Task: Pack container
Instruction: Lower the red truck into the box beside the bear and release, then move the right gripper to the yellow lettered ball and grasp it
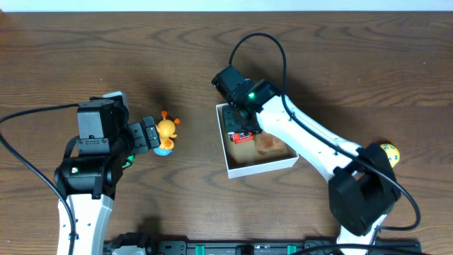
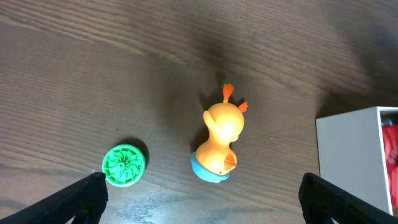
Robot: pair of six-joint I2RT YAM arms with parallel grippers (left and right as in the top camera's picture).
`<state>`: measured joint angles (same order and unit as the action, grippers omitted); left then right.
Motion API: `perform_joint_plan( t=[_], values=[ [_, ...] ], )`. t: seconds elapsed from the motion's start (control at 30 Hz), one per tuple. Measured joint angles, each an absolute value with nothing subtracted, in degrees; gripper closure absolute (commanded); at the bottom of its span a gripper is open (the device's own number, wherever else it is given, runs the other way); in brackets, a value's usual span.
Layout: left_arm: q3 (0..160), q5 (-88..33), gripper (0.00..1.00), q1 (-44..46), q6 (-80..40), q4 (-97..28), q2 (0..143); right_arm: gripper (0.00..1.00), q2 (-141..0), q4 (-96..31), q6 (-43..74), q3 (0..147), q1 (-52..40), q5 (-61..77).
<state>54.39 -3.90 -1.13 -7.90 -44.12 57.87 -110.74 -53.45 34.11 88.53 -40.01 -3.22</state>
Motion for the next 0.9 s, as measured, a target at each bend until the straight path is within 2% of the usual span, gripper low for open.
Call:
perform_joint_plan(
  t=[0.03,0.1,0.13,0.27,0.37,0.6,0.67,0.73,0.9],
  values=[
    [54.39,-3.9,0.02,-1.13,-7.9,-44.12,57.87,0.94,-111.24,-53.08,34.15,88.53,-39.53,-3.22],
    [54.39,-3.9,0.02,-1.13,-7.9,-44.12,57.87,0.63,-111.92,-52.69,34.17,88.51,-38.81,-3.25],
    [54.39,-3.9,0.02,-1.13,-7.9,-44.12,57.87,0.53,-112.14,-52.6,34.17,88.51,-38.44,-3.25],
    [54.39,-3.9,0.02,-1.13,-7.9,-44.12,57.87,0.33,-112.33,-52.18,34.13,88.49,-37.15,-3.49],
    [54.39,-3.9,0.02,-1.13,-7.9,-44.14,57.87,0.25,-112.33,-52.16,33.76,88.49,-36.86,-3.46],
    [54.39,-3.92,0.02,-1.13,-7.9,-44.18,57.87,0.24,-111.81,-54.15,32.18,89.49,-36.38,-2.94],
    [54.39,-3.92,0.02,-1.13,-7.9,-44.34,57.87,0.14,-110.26,-55.86,31.99,91.15,-35.05,-2.87],
    [54.41,-3.92,0.02,-1.13,-7.9,-44.58,57.87,0.01,-107.04,-57.47,31.81,93.25,-32.25,-2.81],
    [54.41,-3.92,0.02,-1.13,-7.9,-44.62,57.87,0.01,-93.71,-65.28,31.18,96.86,-16.88,-3.27]
  ],
)
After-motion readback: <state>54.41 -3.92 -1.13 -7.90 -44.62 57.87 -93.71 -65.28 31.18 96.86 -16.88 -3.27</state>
